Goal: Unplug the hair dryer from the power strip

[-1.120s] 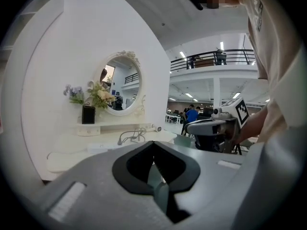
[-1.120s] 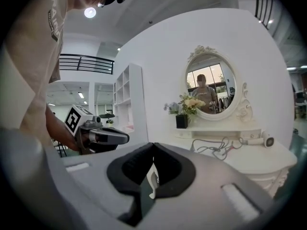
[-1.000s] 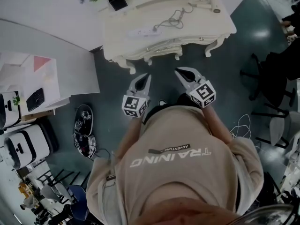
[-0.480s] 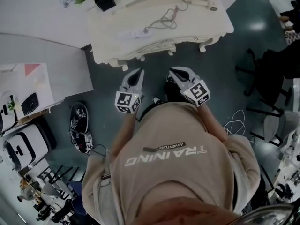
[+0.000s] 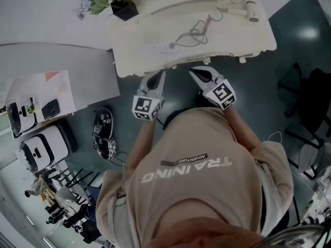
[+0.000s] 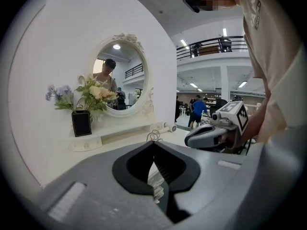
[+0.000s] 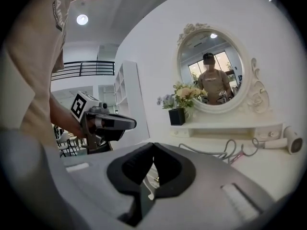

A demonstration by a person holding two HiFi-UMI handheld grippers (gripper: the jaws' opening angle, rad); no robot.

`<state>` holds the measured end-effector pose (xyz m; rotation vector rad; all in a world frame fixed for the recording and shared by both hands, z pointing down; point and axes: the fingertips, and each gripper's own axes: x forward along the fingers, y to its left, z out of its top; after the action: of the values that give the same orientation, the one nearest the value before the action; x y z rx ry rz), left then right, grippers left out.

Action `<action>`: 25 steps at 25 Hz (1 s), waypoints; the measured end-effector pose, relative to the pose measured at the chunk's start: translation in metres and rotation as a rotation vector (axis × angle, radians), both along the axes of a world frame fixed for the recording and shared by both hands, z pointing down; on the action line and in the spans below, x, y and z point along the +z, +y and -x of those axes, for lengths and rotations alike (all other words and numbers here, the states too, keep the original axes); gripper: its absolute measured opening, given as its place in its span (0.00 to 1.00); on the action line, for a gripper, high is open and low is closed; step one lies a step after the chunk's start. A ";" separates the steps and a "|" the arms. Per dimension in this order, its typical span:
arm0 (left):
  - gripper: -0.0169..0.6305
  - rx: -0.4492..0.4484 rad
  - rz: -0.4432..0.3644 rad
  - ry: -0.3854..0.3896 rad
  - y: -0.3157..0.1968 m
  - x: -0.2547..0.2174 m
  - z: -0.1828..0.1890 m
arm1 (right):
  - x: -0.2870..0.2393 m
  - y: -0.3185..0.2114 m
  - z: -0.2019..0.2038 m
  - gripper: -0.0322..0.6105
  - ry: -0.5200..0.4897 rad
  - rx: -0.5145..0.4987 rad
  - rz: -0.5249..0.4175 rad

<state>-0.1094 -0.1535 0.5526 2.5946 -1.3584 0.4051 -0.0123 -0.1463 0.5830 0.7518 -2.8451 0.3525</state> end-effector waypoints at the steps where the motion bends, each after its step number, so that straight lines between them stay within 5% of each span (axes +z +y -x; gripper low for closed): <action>1: 0.04 -0.013 0.006 0.008 -0.005 0.000 -0.001 | 0.004 -0.002 -0.001 0.06 0.001 -0.012 0.012; 14: 0.04 -0.016 0.074 -0.022 -0.049 0.022 -0.012 | 0.033 -0.032 -0.008 0.06 -0.009 -0.075 0.102; 25: 0.04 0.118 0.119 0.006 -0.096 0.057 -0.006 | 0.036 -0.062 0.009 0.06 0.070 0.006 0.123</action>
<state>-0.1036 -0.2490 0.6094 2.5832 -1.1459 0.4806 -0.0214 -0.2086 0.6192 0.7342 -2.7274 0.4868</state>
